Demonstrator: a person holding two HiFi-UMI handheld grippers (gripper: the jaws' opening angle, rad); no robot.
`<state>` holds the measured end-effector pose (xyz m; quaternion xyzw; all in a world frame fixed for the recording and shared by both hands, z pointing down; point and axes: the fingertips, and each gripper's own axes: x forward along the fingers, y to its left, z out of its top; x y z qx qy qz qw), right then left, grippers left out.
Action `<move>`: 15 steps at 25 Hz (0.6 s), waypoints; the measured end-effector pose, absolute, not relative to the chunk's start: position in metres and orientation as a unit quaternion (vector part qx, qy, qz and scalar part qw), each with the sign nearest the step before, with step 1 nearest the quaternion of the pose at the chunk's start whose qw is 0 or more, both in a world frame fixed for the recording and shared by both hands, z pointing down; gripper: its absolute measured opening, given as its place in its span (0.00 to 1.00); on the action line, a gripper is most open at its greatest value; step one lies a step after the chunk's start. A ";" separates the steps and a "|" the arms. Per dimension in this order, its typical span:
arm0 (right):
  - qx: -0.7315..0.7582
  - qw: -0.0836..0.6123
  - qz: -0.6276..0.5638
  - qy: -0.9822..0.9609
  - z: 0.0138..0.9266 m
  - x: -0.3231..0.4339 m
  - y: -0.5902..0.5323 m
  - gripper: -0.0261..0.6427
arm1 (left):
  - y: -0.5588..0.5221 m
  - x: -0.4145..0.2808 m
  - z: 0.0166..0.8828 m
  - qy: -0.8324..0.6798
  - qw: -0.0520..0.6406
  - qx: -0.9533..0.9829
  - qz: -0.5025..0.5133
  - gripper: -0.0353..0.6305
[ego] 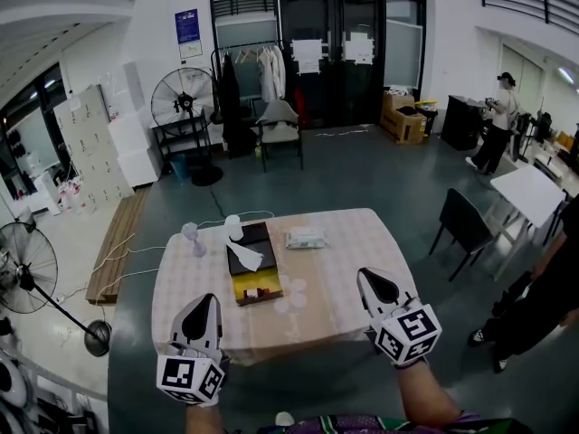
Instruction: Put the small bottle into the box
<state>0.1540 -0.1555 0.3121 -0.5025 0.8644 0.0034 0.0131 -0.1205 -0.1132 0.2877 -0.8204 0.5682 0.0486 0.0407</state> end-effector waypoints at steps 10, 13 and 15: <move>-0.509 0.014 0.005 0.860 0.310 0.152 -0.157 0.05 | -0.116 -0.124 0.292 0.563 0.040 -0.824 0.049 0.09; -0.510 0.013 0.002 0.860 0.309 0.152 -0.159 0.05 | -0.118 -0.123 0.291 0.563 0.037 -0.824 0.047 0.09; -0.510 0.012 0.001 0.860 0.308 0.152 -0.160 0.05 | -0.119 -0.122 0.289 0.564 0.034 -0.824 0.045 0.09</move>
